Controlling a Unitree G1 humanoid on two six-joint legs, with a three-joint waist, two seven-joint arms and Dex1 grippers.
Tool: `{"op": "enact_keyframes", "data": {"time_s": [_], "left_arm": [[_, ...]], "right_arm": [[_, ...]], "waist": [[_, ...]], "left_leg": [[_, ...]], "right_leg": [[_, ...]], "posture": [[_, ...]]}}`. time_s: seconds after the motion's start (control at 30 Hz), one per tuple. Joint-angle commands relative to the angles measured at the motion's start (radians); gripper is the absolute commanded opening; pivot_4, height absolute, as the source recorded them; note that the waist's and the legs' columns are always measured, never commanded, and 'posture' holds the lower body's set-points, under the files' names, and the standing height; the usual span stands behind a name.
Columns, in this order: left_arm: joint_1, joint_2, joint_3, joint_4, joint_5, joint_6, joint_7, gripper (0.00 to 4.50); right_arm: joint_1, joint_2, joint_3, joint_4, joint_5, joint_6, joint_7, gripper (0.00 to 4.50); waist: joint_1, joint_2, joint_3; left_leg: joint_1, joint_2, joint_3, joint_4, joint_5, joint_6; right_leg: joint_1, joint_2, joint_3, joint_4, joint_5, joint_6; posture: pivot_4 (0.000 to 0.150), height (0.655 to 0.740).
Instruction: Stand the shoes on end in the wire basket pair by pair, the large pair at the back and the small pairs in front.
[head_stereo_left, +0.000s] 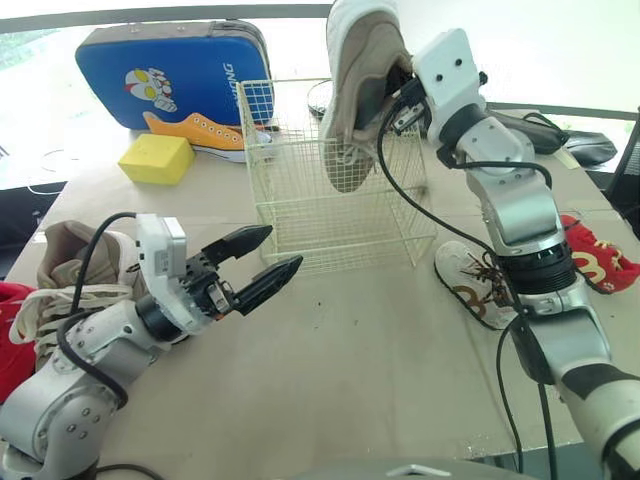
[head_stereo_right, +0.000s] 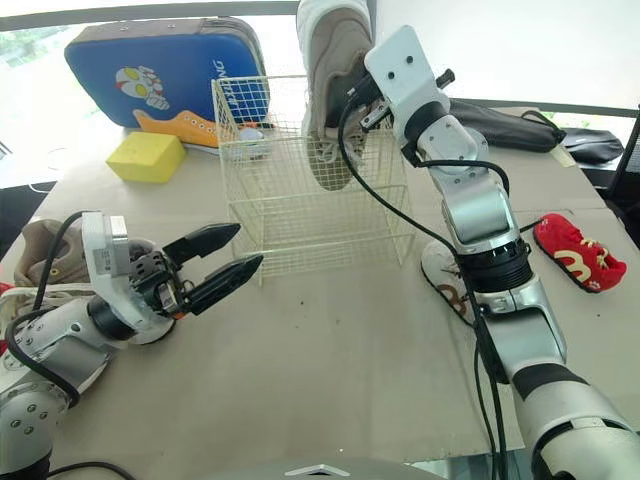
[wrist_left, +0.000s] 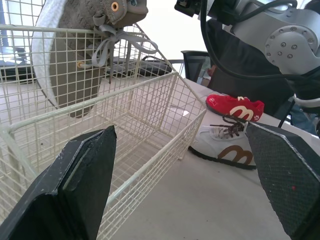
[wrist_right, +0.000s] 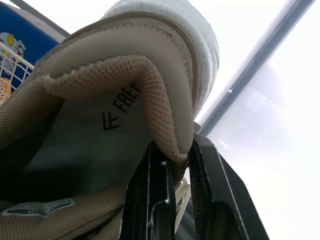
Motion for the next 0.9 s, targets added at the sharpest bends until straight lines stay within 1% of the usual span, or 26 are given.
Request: {"op": "enact_keyframes", "data": {"time_s": [0.03,0.13,0.2,0.27,0.33,0.43,0.53,0.67,0.8,0.9], "left_arm": [[-0.008,-0.004,0.001,-0.008,0.005,-0.024,-0.011,4.5],[-0.005,-0.007,-0.001,-0.006,0.01,-0.027,-0.015,4.5],[-0.007,-0.01,-0.004,-0.005,0.012,-0.028,-0.016,4.5],[-0.01,-0.012,-0.006,-0.003,0.015,-0.028,-0.017,4.5],[-0.011,-0.015,-0.007,-0.002,0.018,-0.029,-0.02,4.5],[-0.009,-0.015,-0.005,-0.002,0.02,-0.031,-0.024,4.5],[-0.005,-0.014,-0.001,0.001,0.019,-0.033,-0.029,4.5],[0.002,-0.016,-0.002,0.002,0.024,-0.037,-0.035,4.5],[0.002,-0.018,-0.007,0.006,0.027,-0.04,-0.041,4.5],[0.004,-0.019,-0.008,0.011,0.033,-0.044,-0.048,4.5]], "right_arm": [[-0.066,-0.011,-0.044,-0.075,-0.021,-0.011,-0.007,0.07],[-0.061,-0.035,-0.031,-0.07,-0.049,0.002,0.008,0.07],[-0.035,-0.052,0.004,-0.063,-0.069,0.011,0.045,0.07],[0.001,-0.025,0.001,-0.067,-0.034,0.071,0.07,0.07],[0.051,0.041,-0.049,-0.078,0.043,0.193,0.065,0.07],[0.111,0.066,-0.06,-0.095,0.05,0.274,0.068,0.07],[0.13,0.047,-0.02,-0.142,0.039,0.324,0.111,0.07],[0.112,0.014,0.012,-0.157,0.012,0.3,0.141,0.07],[0.036,-0.088,0.088,-0.119,-0.098,0.096,0.178,0.07],[-0.012,-0.12,0.11,-0.08,-0.135,0.004,0.2,0.07]], "waist": [[0.0,0.0,0.0],[0.001,0.0,0.0],[0.002,0.0,0.0],[0.0,-0.001,0.0],[-0.001,-0.001,-0.002],[0.0,0.0,-0.003],[-0.003,0.001,-0.003],[-0.005,0.002,-0.004],[-0.005,0.002,-0.003],[-0.006,0.002,-0.003]], "left_leg": [[0.0,0.0,0.0,0.0,0.0,0.0],[0.0,0.0,0.0,0.0,0.0,0.0],[0.0,0.0,0.0,0.0,0.0,0.0],[0.0,0.0,0.0,0.0,0.0,0.0],[0.001,0.001,0.0,0.0,0.0,0.0],[0.002,0.002,0.0,0.0,0.0,0.0],[0.002,0.001,0.0,0.0,0.0,0.0],[0.003,0.002,0.001,-0.002,0.0,0.0],[0.003,0.001,0.001,-0.002,0.0,0.0],[0.003,0.001,0.002,-0.002,0.0,0.0]], "right_leg": [[0.0,0.0,0.0,0.0,0.0,0.0],[0.0,0.0,0.0,0.0,0.0,0.0],[0.0,0.0,0.0,0.0,0.0,0.0],[0.0,0.0,0.0,0.0,0.0,0.0],[0.001,0.0,0.0,0.0,0.0,0.0],[0.002,0.0,0.0,0.0,0.0,0.0],[0.002,0.0,0.0,0.0,0.0,0.0],[0.002,0.001,0.0,0.0,0.0,0.0],[0.002,0.0,0.0,-0.001,0.0,0.0],[0.002,0.0,0.0,-0.001,0.0,0.0]], "posture": [[0.15,0.74],[0.15,0.74],[0.15,0.74],[0.15,0.74],[0.15,0.74],[0.15,0.74],[0.15,0.74],[0.15,0.74],[0.15,0.74],[0.15,0.74]]}}
